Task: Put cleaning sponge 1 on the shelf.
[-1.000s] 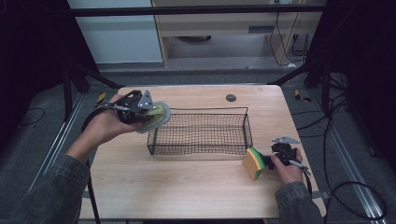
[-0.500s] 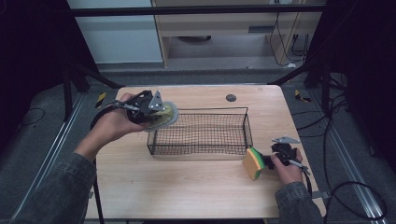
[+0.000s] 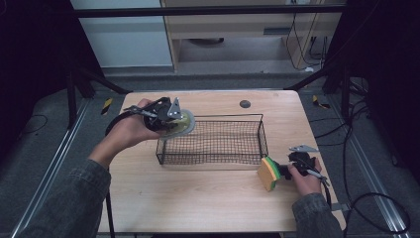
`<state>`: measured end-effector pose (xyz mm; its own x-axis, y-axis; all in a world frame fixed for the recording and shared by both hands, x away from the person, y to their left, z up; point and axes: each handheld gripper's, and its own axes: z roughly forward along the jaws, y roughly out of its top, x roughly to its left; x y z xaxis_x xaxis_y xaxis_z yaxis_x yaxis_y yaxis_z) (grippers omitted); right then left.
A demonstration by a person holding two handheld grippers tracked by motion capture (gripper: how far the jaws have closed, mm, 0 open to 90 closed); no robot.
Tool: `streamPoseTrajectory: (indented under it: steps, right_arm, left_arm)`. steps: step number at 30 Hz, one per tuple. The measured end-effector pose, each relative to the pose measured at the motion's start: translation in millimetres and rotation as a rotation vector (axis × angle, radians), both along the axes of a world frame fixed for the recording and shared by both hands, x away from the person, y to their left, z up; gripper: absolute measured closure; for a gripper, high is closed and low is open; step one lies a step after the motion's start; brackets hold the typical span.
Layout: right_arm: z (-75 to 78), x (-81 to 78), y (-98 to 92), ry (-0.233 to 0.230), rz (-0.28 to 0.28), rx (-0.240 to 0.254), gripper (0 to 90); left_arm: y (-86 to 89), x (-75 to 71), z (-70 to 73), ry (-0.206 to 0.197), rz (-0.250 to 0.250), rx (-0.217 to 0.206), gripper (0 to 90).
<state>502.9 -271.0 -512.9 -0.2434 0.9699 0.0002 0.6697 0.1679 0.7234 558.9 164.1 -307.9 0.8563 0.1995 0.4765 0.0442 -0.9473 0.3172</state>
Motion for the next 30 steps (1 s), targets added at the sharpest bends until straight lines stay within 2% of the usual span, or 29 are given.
streamPoseTrajectory:
  steps: [11,16,23,30]
  right_arm:
    - [-0.1,-5.1,-6.9,0.0,-0.014,0.0,0.4]
    - [-0.1,-8.3,-11.5,0.0,-0.016,-0.005,0.4]
    - [-0.1,-9.0,-12.3,0.001,-0.018,-0.006,0.4]
    - [-0.1,-9.0,-12.3,0.001,-0.018,-0.006,0.4]
  left_arm:
    - [-8.3,8.3,-16.7,0.03,-0.039,0.032,70.5]
    - [-11.6,10.2,-30.3,0.049,-0.064,0.055,70.5]
    - [-12.5,12.1,-40.4,0.068,-0.069,0.059,70.5]
    - [-16.0,12.9,-48.5,0.084,-0.081,0.083,70.5]
